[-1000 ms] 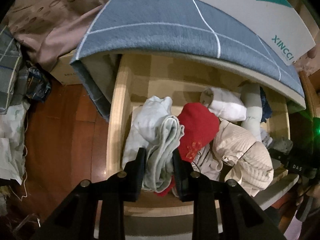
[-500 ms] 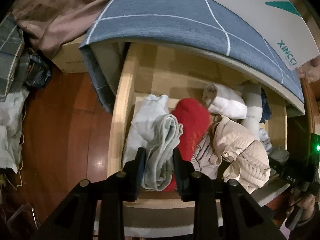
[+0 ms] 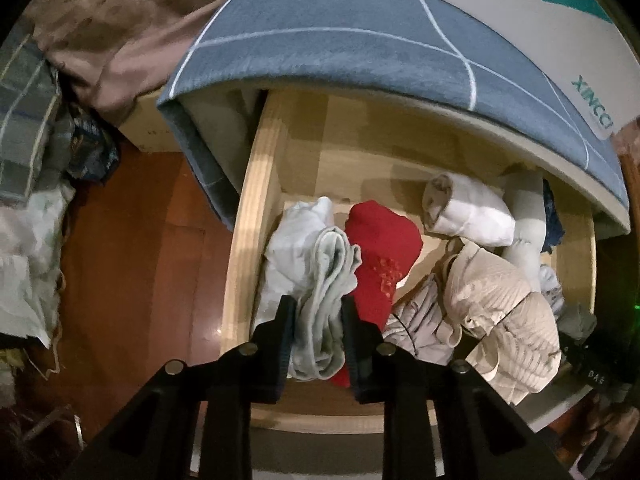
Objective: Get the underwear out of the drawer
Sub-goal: 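Lift the pale grey sock out of the drawer with the left gripper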
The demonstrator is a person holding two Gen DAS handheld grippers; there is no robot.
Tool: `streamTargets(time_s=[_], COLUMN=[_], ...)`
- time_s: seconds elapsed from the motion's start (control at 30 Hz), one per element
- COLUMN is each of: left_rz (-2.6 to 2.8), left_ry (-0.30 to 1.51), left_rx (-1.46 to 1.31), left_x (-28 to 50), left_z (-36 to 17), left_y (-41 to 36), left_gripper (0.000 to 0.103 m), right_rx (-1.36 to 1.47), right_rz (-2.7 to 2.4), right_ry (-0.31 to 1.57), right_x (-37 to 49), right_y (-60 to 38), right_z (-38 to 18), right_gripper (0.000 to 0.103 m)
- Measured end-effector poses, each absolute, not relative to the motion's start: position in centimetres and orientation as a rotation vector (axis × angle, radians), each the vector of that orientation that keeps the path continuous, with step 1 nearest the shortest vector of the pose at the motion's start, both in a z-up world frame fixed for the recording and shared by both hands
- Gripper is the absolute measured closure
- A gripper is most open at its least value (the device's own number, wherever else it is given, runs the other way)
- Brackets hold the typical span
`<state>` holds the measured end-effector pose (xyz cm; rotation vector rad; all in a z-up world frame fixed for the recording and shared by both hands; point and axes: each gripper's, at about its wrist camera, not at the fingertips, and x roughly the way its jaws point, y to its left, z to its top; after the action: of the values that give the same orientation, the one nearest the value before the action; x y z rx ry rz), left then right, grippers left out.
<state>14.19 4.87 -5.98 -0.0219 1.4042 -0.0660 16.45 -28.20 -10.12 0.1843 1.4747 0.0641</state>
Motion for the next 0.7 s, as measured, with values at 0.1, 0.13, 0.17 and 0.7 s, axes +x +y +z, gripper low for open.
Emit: streamTargets(time_s=[0.1,0.13,0.17,0.7], left_rz=[-0.073,-0.078,-0.084,-0.169], left_ry=[1.393,1.392,1.391,1.263], left_rx=[-0.006,-0.011,-0.017,-0.040], left_x=[14.0,14.0,13.9,14.1], left_z=[-5.4,-5.2,-5.1,3.1], left_y=[4.7,4.7,4.7,5.1], left_gripper=[0.081,0.081,0.081,0.082], right_rx=[0.176,0.175,0.166,0.148], right_rz=[0.058,0.056,0.052,-0.058], right_ry=[1.469,1.465,1.461,1.425], right_x=[16.3,16.3,16.2,15.2], right_y=[-27.8,-27.8,-27.6,-26.5], right_z=[-10.1,-10.2,-10.2,-10.7], right_gripper=[0.055,0.057,0.060,0.067])
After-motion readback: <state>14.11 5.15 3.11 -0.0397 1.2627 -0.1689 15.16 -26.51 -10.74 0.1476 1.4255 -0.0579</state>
